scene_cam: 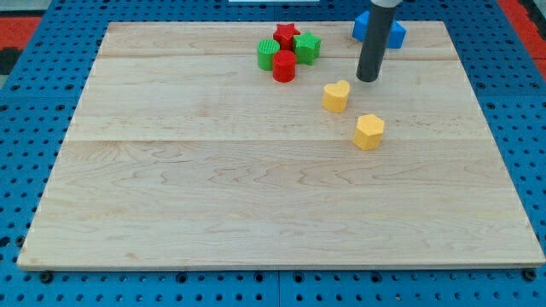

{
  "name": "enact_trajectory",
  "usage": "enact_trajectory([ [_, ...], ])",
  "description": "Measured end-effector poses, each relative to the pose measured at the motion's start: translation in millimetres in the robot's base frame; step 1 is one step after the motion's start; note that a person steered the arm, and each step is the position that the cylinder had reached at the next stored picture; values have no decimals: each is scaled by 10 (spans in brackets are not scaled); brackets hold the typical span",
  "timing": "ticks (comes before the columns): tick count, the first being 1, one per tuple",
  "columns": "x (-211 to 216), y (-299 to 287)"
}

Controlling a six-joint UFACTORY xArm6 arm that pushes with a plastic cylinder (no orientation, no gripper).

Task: Separate the green blocks from the red blocks

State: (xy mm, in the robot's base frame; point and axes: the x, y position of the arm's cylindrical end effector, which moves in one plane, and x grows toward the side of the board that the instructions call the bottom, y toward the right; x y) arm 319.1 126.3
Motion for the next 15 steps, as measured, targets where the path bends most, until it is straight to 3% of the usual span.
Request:
enact_trajectory([
  [1, 429, -499],
  [2, 738, -91],
  [3, 509, -209],
  [4, -207, -44],
  [5, -444, -424],
  [6, -540, -276],
  [9, -662, -1760],
  [10, -556, -2582],
  [11, -772, -2481],
  [12, -1114, -2786],
  [13, -1042, -3488],
  [14, -690, -2906],
  [15, -615, -2368],
])
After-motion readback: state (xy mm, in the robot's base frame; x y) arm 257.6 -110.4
